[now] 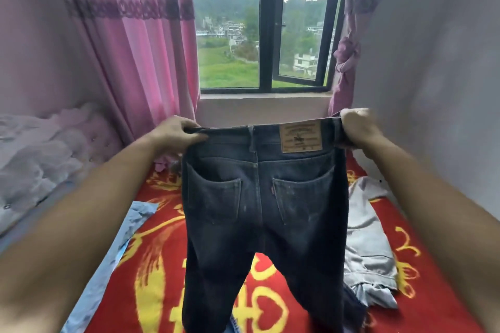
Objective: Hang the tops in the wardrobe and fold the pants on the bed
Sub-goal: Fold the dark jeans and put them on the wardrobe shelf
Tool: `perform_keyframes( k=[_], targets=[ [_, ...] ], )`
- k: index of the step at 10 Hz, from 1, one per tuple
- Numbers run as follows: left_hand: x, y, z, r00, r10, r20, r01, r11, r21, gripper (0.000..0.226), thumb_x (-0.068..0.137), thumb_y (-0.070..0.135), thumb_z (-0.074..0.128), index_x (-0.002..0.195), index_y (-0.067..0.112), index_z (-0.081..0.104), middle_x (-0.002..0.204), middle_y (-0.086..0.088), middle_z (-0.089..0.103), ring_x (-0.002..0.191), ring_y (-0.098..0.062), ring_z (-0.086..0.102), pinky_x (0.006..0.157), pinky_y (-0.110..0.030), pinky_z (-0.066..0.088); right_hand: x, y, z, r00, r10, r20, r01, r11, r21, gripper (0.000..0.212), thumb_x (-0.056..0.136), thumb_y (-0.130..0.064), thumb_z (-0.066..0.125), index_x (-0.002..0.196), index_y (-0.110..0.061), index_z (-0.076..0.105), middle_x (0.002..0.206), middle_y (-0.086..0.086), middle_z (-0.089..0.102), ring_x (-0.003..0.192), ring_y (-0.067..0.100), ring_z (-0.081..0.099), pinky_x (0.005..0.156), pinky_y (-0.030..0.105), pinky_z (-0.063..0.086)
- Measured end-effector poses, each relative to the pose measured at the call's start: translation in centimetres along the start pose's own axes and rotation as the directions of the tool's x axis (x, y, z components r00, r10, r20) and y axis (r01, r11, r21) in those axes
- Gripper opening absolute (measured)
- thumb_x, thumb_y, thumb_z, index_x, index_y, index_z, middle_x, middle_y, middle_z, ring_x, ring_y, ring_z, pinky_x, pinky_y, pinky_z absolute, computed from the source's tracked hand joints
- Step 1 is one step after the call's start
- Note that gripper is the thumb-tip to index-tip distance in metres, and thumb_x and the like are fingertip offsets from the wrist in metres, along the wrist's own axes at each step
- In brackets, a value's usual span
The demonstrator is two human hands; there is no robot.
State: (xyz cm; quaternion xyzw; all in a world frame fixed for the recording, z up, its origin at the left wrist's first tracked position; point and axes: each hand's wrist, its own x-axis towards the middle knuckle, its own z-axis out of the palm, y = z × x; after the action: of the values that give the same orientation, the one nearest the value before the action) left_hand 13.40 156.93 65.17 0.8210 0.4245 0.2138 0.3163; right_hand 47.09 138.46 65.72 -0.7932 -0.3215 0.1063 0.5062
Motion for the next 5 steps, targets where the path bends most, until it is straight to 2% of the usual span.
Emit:
perform_keyframes(
  k=[1,2,3,4,5],
  targets=[
    [3.4,-2.1,2.8,0.991,-0.135,-0.003,0.134,0.977,0.163,0.023,0.095,0.036,0.058,0.093,0.017,0.07,0.063,-0.004,0.064,0.046,-0.019,0.061,0.042,-0.025,0.047,3.3,2.7,3.2,0.98,0.113,0.165,-0.097,0.99,-0.1,0.024,0.088,-0.02,0.044,0.075,-0.01,0.062,0.085,0.016,0.064,0.06,0.031,0.069,0.046,0.028,0.05],
    [7.4,-4.3,5.7,0.924,-0.368,0.108,0.358,0.929,0.096,0.025,0.101,0.03,0.049,0.099,0.01,0.063,0.071,-0.015,0.064,0.05,-0.031,0.067,0.038,-0.028,0.048,6.4,4.9,6.0,0.861,0.269,0.432,-0.203,0.96,-0.193,0.016,0.093,0.0,0.056,0.081,-0.011,0.057,0.084,0.011,0.063,0.044,0.012,0.064,0.053,0.027,0.057],
    [11.0,-6.4,8.4,0.839,-0.52,0.161,0.54,0.832,-0.128,0.018,0.104,0.023,0.045,0.109,0.011,0.058,0.093,-0.025,0.063,0.054,-0.033,0.065,0.049,-0.037,0.056,11.5,7.1,9.2,0.712,0.313,0.629,-0.207,0.949,-0.238,0.021,0.084,0.011,0.067,0.087,-0.009,0.06,0.076,0.005,0.07,0.049,0.008,0.066,0.062,0.027,0.059],
    [15.1,-7.5,9.7,0.86,-0.51,0.001,0.477,0.804,-0.353,0.011,0.102,0.012,0.048,0.1,0.013,0.059,0.085,-0.017,0.06,0.059,-0.027,0.057,0.06,-0.036,0.05,13.5,5.3,11.4,0.791,0.208,0.575,-0.165,0.978,-0.127,0.009,0.09,0.002,0.064,0.089,-0.006,0.06,0.079,0.005,0.07,0.063,0.014,0.065,0.063,0.024,0.058],
    [19.7,-6.8,7.4,0.872,-0.377,-0.311,0.233,0.88,-0.413,0.018,0.094,0.002,0.05,0.094,0.015,0.063,0.089,-0.018,0.066,0.071,-0.025,0.059,0.073,-0.043,0.056,18.1,0.9,13.1,0.922,-0.021,0.387,-0.048,0.985,0.167,0.016,0.096,-0.001,0.049,0.107,-0.011,0.055,0.1,0.01,0.06,0.073,0.017,0.058,0.057,0.028,0.056]
  ],
)
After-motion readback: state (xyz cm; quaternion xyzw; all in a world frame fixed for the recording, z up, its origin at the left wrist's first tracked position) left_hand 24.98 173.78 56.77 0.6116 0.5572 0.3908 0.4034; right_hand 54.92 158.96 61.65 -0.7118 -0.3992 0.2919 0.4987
